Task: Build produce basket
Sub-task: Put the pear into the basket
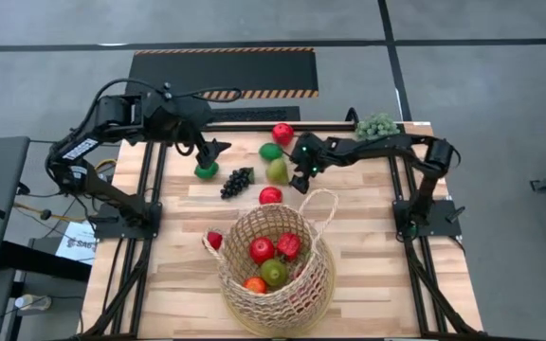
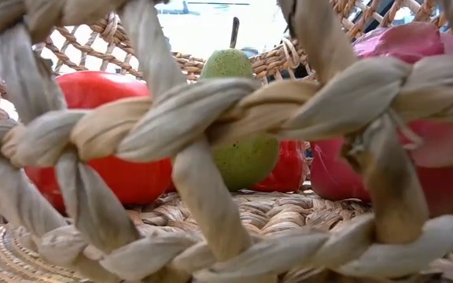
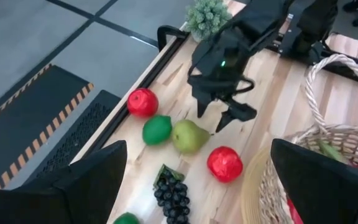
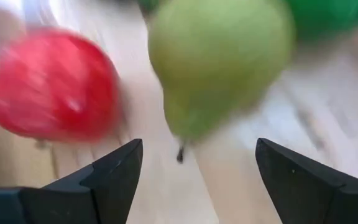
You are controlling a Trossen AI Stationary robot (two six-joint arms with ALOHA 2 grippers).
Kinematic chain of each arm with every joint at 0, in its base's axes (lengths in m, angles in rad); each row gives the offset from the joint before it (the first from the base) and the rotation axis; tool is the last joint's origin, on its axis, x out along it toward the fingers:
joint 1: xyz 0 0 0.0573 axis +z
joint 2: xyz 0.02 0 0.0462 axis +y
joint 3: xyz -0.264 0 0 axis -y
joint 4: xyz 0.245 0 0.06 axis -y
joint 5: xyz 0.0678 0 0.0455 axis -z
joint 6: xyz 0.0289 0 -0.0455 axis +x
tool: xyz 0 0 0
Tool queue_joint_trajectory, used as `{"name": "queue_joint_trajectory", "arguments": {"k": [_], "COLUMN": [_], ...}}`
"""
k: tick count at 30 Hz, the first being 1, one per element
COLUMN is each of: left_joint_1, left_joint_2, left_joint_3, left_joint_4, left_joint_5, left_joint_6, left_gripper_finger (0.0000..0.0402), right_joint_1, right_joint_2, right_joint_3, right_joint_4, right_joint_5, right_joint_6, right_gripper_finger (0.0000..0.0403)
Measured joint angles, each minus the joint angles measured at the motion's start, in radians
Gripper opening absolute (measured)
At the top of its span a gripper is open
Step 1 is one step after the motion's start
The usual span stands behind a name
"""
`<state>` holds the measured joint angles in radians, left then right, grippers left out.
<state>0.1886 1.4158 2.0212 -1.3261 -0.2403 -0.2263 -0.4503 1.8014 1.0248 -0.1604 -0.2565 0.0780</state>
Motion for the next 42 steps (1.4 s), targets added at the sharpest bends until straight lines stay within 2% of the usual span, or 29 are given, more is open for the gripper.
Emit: {"name": "queue_joint_trajectory", "arguments": {"k": [4,6,9,19,28,31,36,42], "left_joint_1": [0.000,0.000,0.000,0.000,0.000,0.000,0.000,0.000], "left_joint_2": [0.007,0.008,0.008,0.010,0.010,0.010,0.010,0.010], "left_joint_3": [0.001,0.000,0.000,0.000,0.000,0.000,0.000,0.000], "left_joint_4": [0.006,0.007,0.007,0.003,-0.003,-0.006,-0.008,-0.008], "left_joint_5": [-0.004,-0.004,-0.008,-0.004,-0.003,-0.003,-0.003,-0.003], "left_joint_6": [0.001,0.001,0.001,-0.004,-0.004,-0.004,0.003,0.000], "left_gripper_finger": [0.0383,0.0383,0.0383,0.0383,0.0383,0.0383,0.0383,0.0383], "right_joint_1": [-0.006,-0.006,-0.001,0.018,0.027,0.034,0.029,0.028], "right_joint_2": [-0.076,-0.104,-0.110,0.063,0.195,0.203,0.211,0.212], "right_joint_3": [0.000,0.001,0.002,0.151,0.263,0.280,0.317,0.330], "right_joint_4": [0.006,0.031,0.071,0.086,0.000,-0.030,-0.080,-0.136], "right_joint_5": [0.013,0.058,0.072,0.111,0.110,0.157,0.141,0.149], "right_joint_6": [0.000,-0.009,-0.053,-0.077,-0.089,-0.087,-0.071,-0.051], "right_gripper_finger": [0.0336,0.0338,0.0341,0.0340,0.0353,0.0360,0.0364,0.0340]}}
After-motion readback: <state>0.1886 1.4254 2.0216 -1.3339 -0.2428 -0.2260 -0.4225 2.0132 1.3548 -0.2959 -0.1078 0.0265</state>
